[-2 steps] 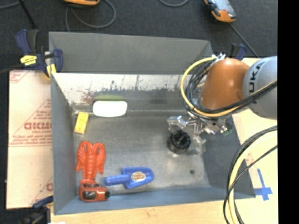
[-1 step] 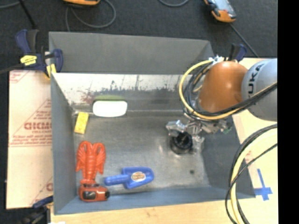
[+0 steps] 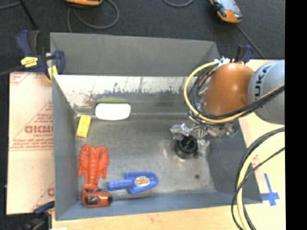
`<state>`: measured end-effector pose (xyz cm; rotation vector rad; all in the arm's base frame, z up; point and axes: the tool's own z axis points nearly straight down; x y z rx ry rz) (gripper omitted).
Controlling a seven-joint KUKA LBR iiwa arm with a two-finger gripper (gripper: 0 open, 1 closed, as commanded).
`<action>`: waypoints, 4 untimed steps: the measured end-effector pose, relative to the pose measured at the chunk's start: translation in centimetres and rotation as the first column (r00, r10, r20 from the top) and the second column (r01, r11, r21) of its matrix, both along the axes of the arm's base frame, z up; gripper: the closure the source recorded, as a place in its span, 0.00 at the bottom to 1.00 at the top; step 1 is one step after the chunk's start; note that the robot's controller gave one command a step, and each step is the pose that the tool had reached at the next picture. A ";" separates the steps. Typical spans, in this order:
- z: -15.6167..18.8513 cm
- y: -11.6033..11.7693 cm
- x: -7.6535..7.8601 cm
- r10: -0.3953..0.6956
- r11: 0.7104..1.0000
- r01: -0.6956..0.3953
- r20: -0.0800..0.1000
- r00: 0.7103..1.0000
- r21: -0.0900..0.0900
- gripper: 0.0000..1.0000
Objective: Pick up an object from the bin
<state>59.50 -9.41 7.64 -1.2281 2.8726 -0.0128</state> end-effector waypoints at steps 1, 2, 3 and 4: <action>0.5 0.0 -0.1 0.000 1.000 0.000 -0.005 1.000 0.001 1.00; 2.3 0.0 -0.3 -0.002 1.000 0.002 -0.017 1.000 0.001 1.00; 4.5 0.0 -0.3 -0.003 1.000 0.003 -0.016 1.000 0.001 1.00; 6.0 0.0 -0.2 -0.004 1.000 0.004 -0.014 1.000 0.000 1.00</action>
Offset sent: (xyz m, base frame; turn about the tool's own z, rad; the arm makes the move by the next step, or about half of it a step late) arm 0.0000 -0.0001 0.1114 0.0001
